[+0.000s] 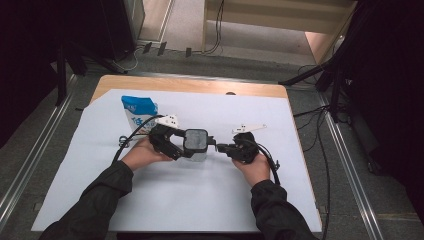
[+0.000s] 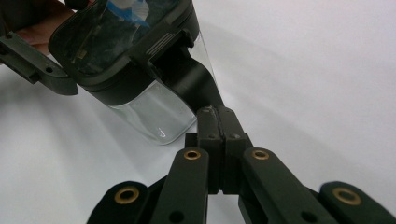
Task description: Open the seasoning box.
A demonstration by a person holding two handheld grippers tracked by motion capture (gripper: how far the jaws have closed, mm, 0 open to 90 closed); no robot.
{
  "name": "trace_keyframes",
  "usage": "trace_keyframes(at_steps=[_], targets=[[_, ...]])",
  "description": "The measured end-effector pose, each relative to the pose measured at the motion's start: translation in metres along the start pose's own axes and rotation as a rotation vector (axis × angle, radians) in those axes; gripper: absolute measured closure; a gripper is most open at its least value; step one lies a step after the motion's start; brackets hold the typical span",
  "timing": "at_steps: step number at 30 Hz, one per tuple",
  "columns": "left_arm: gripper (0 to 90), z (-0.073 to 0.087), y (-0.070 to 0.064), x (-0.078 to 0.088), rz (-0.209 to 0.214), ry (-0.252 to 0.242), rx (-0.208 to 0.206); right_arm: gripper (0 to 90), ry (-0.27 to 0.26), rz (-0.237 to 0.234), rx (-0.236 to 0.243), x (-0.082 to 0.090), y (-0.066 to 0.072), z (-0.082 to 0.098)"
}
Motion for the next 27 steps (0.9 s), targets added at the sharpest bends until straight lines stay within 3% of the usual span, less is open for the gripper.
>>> trace_keyframes(at_steps=[27], targets=[[15.9, -0.004, -0.003, 0.015, -0.01, -0.02, -0.004, 90.0, -0.001, -0.003, 0.001, 0.001, 0.0, 0.0]])
Point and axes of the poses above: each handheld gripper's, and its own axes: x roughly backward along the jaws, z roughly out of its underside, y roughly to its left, the point moved 4 cm from there along -x, roughly forward along the jaws, and after that the axes turned 15 degrees about y, right-handed, at the moved point
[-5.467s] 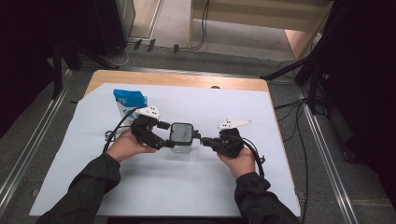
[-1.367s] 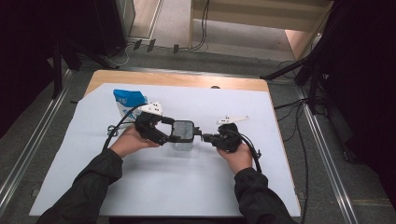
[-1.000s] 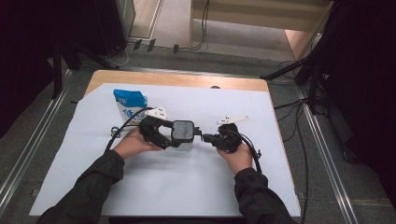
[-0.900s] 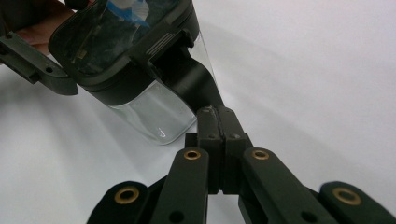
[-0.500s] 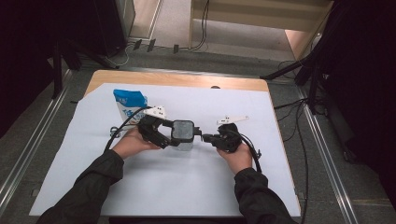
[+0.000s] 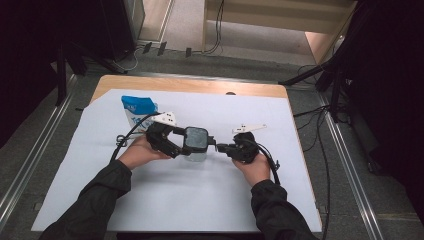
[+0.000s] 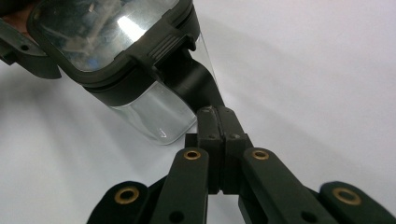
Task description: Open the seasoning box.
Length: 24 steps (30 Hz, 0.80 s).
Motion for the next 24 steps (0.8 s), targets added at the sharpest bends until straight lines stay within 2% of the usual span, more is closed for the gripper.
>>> trace_keyframes(at_steps=[4, 11, 20, 22, 24], targets=[[17.3, -0.001, -0.002, 0.004, -0.031, 0.011, -0.014, 90.0, 0.0, -0.001, 0.0, 0.0, 0.0, 0.0], [23.3, -0.001, -0.004, 0.014, -0.022, 0.007, -0.023, 90.0, 0.0, -0.003, -0.001, 0.0, 0.0, 0.0], [42.5, -0.005, -0.012, 0.022, 0.002, -0.012, -0.077, 90.0, 0.001, -0.006, -0.003, 0.0, 0.0, 0.0], [50.2, -0.006, -0.013, 0.022, 0.014, -0.014, -0.086, 90.0, -0.001, -0.01, -0.004, 0.0, 0.0, 0.0], [52.5, -0.006, -0.014, 0.023, 0.032, -0.012, -0.089, 90.0, -0.001, -0.011, -0.006, 0.001, 0.0, 0.0]])
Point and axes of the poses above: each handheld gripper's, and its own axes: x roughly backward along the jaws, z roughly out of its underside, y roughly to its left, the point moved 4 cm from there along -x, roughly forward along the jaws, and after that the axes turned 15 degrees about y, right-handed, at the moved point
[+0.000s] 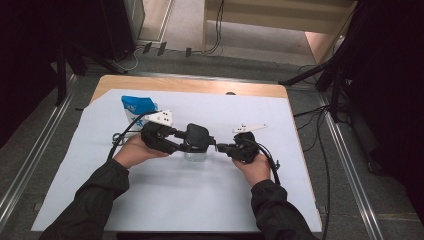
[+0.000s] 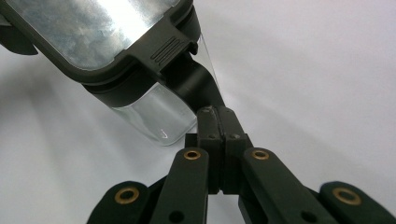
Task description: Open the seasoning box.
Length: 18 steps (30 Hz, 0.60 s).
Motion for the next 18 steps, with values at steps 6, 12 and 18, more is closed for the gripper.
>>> trace_keyframes(at_steps=[6, 12, 18], targets=[[65.9, -0.002, -0.004, 0.001, 0.039, 0.0, -0.013, 90.0, -0.005, -0.004, -0.001, 0.0, 0.0, 0.0], [76.6, -0.007, -0.008, 0.001, 0.058, 0.005, -0.011, 90.0, -0.005, -0.003, -0.002, 0.0, 0.0, 0.0], [87.3, -0.013, -0.01, -0.001, 0.075, 0.031, 0.017, 90.0, -0.007, -0.005, -0.004, 0.0, -0.001, 0.0]])
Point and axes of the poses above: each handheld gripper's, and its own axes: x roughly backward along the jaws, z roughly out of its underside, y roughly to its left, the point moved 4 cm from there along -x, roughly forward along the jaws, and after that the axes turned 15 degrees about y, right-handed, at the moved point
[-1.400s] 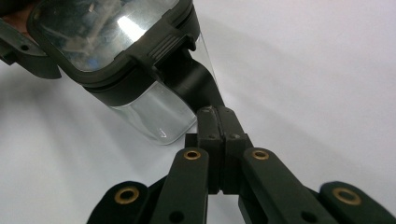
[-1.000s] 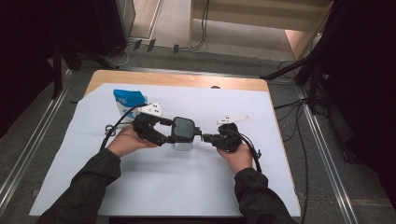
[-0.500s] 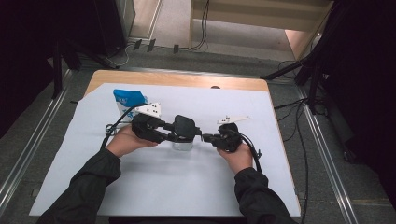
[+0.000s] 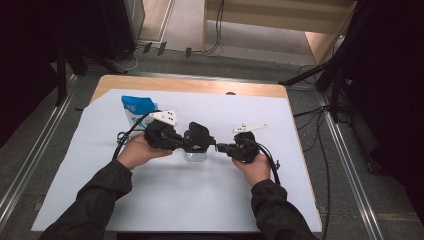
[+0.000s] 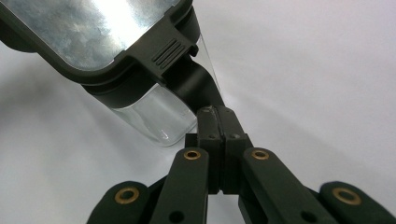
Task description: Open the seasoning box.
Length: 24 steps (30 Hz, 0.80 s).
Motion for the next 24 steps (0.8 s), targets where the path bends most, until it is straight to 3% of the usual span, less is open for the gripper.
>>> trace_keyframes(at_steps=[8, 13, 24], targets=[[89.1, -0.01, -0.004, -0.001, -0.006, -0.01, 0.048, 90.0, -0.003, -0.005, -0.008, 0.0, 0.0, 0.0], [89.2, -0.015, -0.003, 0.0, -0.033, 0.001, 0.087, 90.0, -0.011, -0.002, -0.016, 0.0, 0.0, 0.0], [90.0, -0.031, -0.003, -0.005, 0.027, -0.008, 0.094, 90.0, -0.015, -0.003, -0.02, -0.001, -0.001, -0.001]])
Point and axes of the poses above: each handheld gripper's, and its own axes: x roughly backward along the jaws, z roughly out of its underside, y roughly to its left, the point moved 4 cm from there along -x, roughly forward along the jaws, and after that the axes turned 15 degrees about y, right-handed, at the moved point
